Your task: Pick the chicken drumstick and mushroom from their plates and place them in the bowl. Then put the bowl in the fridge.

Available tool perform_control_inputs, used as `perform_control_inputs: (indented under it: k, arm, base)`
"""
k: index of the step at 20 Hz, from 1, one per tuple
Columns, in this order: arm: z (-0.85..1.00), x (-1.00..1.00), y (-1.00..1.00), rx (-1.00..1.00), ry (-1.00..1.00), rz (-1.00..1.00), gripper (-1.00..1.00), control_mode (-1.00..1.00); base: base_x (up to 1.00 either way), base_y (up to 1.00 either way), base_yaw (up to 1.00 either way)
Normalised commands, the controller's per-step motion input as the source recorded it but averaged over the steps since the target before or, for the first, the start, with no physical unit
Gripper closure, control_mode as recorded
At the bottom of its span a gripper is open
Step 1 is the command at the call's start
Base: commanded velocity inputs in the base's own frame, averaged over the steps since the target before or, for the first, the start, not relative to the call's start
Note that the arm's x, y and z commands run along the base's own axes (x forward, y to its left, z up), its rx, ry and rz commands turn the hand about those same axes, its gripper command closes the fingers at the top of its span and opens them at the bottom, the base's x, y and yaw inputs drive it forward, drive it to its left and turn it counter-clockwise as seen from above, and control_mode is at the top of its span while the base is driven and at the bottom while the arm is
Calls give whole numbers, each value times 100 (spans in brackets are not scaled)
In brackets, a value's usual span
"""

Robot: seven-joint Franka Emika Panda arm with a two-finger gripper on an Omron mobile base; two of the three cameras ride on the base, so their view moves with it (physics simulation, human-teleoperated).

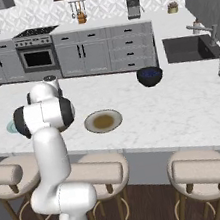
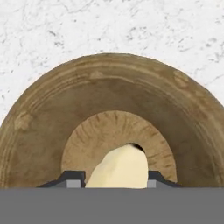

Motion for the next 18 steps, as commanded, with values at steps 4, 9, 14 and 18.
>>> perform_control_inputs:
  k: [4,9,14,18]
  arm:
    - [-14,7,43,0,1,0,100,-100]
    - [-25,-1,1,0,6,0,-100,-100]
    - [-23,0,-1,0,2,0,-100,-100]
    - [-6,0,1,0,1,0,-100,-100]
  base:
    - [0,0,0]
    - [0,0,0]
    - [0,0,0]
    - [0,0,0]
